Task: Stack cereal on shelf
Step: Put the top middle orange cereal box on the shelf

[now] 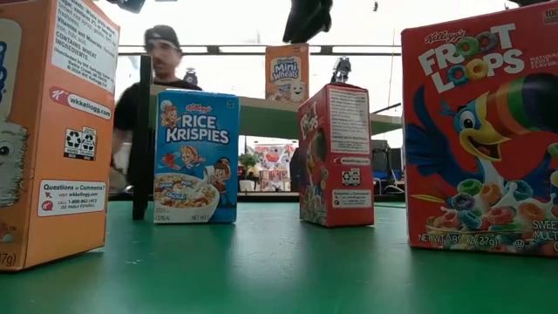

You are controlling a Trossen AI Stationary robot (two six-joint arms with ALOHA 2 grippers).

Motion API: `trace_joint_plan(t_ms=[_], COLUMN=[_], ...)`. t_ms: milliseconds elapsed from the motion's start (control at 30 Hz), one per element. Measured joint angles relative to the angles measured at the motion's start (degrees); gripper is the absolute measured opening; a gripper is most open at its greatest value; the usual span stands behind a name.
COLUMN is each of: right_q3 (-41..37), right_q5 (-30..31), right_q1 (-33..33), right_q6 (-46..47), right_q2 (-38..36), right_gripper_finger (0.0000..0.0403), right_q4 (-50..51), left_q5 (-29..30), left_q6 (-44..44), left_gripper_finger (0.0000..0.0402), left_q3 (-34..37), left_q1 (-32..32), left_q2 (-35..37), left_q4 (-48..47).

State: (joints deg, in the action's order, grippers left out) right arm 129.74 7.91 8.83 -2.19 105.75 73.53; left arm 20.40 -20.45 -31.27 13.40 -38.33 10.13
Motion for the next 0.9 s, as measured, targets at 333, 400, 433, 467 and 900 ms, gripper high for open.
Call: trace_joint_plan(t_ms=[333, 400, 433, 467, 900], right_q3=[-1.5, -4.5, -6.4, -8.5, -47.5], right_q5=[0.6, 1.1, 1.1, 1.1, 4.1], right_q1=[-5.3, -6.1, -6.5, -6.7, -4.0], right_q6=[0.2, 0.6, 0.7, 1.0, -0.8], right_q2=[-6.5, -8.0, -8.7, -9.6, -24.8], right_gripper_finger=[0.0176, 0.0149, 0.0134, 0.0120, 0.0010], right_q4=[3.2, 3.1, 3.2, 3.1, -29.8], left_q5=[0.0, 0.0, 0.0, 0.0, 0.0], left_q6=[0.6, 0.6, 0.7, 0.7, 0.6], left_gripper_finger=[0.0000, 0.0000, 0.0000, 0.0000, 0.0000], left_q3=[0.0, 0.0, 0.0, 0.0, 0.0], left_q1=[0.0, 0.0, 0.0, 0.0, 0.0], left_q2=[-0.1, -0.3, -0.5, -0.6, -1.9], left_q4=[0.0, 0.1, 0.1, 0.2, 0.4])
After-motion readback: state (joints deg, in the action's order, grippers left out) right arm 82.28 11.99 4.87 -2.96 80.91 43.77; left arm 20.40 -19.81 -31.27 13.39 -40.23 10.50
